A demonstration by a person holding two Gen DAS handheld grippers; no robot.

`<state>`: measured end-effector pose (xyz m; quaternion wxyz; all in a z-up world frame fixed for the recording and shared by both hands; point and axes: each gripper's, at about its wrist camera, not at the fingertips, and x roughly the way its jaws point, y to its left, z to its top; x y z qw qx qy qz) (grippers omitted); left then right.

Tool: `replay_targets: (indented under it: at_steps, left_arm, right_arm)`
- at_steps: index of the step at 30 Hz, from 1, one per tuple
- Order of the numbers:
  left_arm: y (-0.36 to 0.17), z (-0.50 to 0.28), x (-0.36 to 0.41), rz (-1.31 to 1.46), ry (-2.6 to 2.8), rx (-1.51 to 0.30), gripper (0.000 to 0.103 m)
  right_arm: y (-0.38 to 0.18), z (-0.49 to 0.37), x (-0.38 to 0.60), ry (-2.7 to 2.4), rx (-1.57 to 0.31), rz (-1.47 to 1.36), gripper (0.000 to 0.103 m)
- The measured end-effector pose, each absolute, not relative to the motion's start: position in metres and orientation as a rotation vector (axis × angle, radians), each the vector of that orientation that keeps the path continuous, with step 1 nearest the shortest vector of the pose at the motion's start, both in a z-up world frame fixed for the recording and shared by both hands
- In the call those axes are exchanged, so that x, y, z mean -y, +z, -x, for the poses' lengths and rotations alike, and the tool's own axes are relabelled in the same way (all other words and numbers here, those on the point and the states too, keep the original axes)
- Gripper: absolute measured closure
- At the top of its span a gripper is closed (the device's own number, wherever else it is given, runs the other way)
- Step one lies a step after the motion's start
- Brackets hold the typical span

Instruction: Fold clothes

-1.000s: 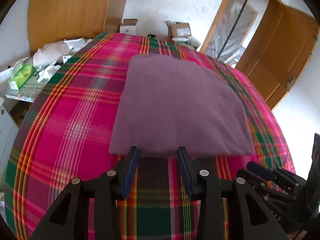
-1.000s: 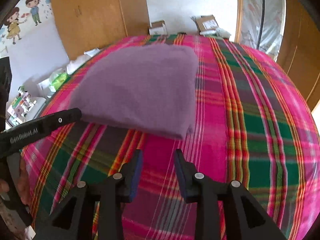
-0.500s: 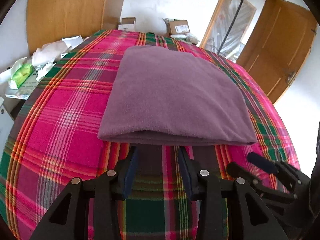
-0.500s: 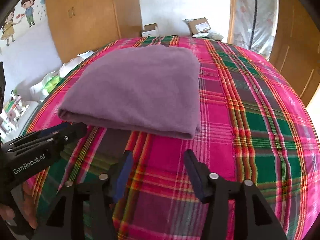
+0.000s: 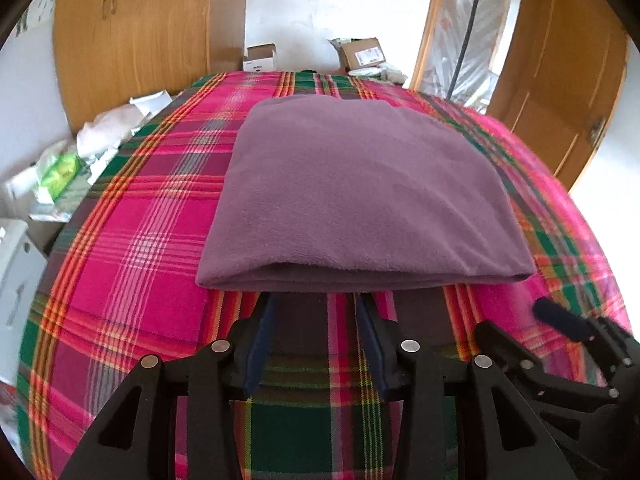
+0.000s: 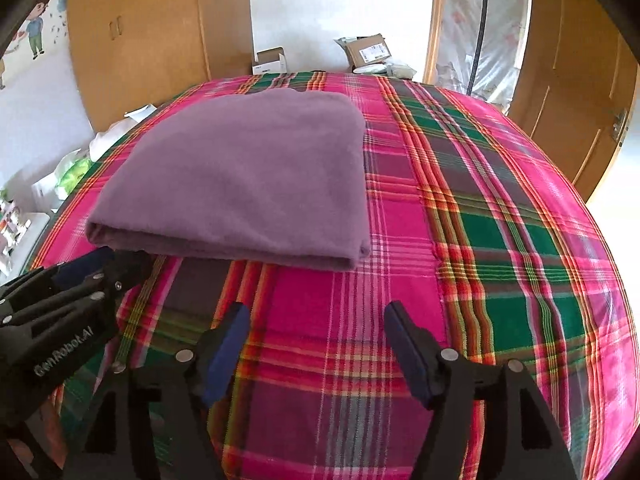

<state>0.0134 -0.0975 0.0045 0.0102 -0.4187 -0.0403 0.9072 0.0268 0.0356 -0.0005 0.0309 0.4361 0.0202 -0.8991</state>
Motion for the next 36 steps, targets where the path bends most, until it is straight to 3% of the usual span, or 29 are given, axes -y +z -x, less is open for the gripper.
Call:
replay_targets:
  at_steps: [4, 6, 7, 36]
  left_arm:
    - [0.003, -0.013, 0.088, 1.337, 2.861, 0.030, 0.058]
    - [0.003, -0.013, 0.092, 1.351, 2.877, 0.051, 0.041]
    - [0.002, -0.013, 0.095, 1.358, 2.886, 0.077, 0.039]
    - [0.001, -0.008, 0.097, 1.375, 2.887, 0.071, 0.034]
  right_arm:
    - [0.000, -0.026, -0.041, -2.770, -0.051, -1.349, 0.030]
    - [0.000, -0.026, -0.043, -2.771, -0.048, -1.349, 0.030]
    - [0.000, -0.026, -0.043, -2.770, -0.050, -1.349, 0.030]
    - [0.000, -0.024, -0.043, -2.765, -0.055, -1.349, 0.028]
